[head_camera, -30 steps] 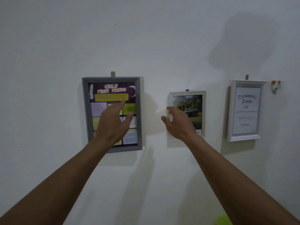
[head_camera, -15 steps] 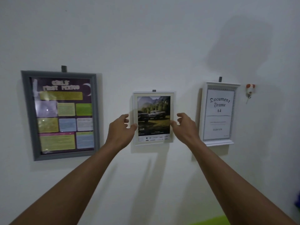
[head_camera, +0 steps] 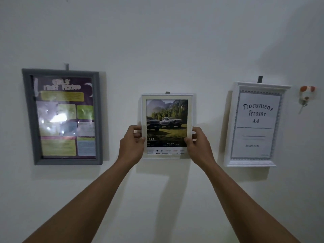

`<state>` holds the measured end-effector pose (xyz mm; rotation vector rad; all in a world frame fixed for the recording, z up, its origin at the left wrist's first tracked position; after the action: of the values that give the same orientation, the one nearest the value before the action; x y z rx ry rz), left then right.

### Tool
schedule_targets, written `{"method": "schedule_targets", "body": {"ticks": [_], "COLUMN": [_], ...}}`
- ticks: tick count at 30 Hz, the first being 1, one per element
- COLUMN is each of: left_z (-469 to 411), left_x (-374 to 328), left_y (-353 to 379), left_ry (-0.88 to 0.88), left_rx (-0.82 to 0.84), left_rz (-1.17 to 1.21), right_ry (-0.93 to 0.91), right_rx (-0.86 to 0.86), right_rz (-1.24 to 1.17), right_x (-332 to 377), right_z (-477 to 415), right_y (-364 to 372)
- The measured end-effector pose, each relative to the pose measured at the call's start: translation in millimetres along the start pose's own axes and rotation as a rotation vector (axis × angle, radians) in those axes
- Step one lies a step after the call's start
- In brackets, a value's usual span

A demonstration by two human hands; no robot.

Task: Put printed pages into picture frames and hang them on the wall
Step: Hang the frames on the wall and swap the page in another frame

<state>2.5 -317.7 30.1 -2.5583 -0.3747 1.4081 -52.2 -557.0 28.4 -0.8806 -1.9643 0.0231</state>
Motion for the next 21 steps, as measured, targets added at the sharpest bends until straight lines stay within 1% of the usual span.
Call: {"method": "schedule_targets", "body": {"ticks": [5, 8, 12, 14, 18, 21], "left_z": [5.4, 9.9, 24.4, 36.3, 71.9, 110.9], "left_x": [-8.5, -15.4, -24.0, -23.5, -3.1, 18.4], "left_y": [-1.4, -8.4, -22.0, -31.4, -54.6, -69.1], "left_ry": [0.028, 0.064, 0.065, 0.065, 0.011, -0.032], "left_rx": [0.033, 0.037, 0.063, 0.089, 0.132, 0.165], "left_rz": [0.059, 0.09, 0.128, 0.163, 0.185, 0.201], "right_ry": [-0.04, -0.072, -0.114, -0.106, -0.074, 0.009], "right_rx": [0.01, 0.038, 0.062, 0.096, 0.183, 0.21], "right_rz": [-0.061, -0.099, -0.124, -0.164, -0.209, -0.233], "right_x": [-1.0, 7.2, 23.3, 30.6, 39.3, 32.9], "right_z": [-0.1, 6.1, 24.9, 41.0, 89.2, 133.4], "right_y": [-6.1, -8.1, -13.9, -14.4, -3.3, 13.4]}}
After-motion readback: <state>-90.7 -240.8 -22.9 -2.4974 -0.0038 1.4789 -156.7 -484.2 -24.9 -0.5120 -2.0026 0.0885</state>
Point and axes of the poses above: each hand's wrist, its own z-axis away from the middle knuckle, its own y-axis out of the palm, x = y × z, the point moved 7 cm from there along -z, towards the middle knuckle, and after that the axes turned 2 degrees about x, right-handed, at the moved point
